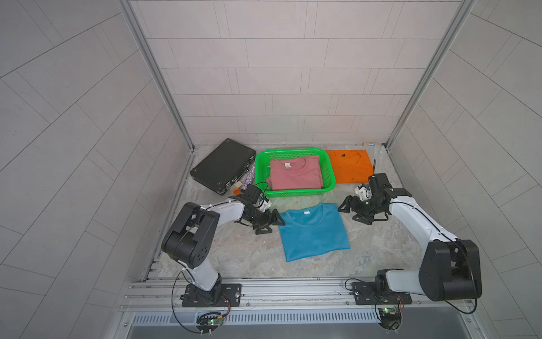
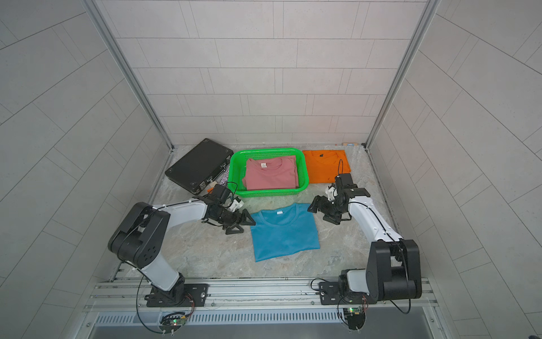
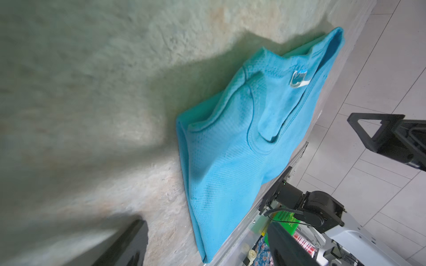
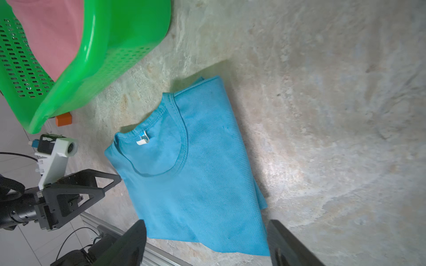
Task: Put the folded t-shirts into the basket
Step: Pick up the T-shirt from the center of the board.
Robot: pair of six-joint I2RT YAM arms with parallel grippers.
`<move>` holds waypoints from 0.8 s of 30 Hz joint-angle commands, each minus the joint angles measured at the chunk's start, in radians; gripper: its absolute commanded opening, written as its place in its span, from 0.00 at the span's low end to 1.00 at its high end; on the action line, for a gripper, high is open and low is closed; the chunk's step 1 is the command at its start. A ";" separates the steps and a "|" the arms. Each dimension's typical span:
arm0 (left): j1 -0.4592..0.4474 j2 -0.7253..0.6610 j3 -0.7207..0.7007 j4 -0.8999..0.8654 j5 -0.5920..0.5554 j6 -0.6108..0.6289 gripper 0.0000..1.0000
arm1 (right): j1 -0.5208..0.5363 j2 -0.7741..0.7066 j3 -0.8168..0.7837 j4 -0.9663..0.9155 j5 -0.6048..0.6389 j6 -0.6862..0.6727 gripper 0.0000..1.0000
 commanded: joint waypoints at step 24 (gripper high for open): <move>-0.010 0.190 0.021 0.059 -0.056 -0.031 0.29 | -0.092 0.327 -0.095 0.314 -0.186 -0.090 0.67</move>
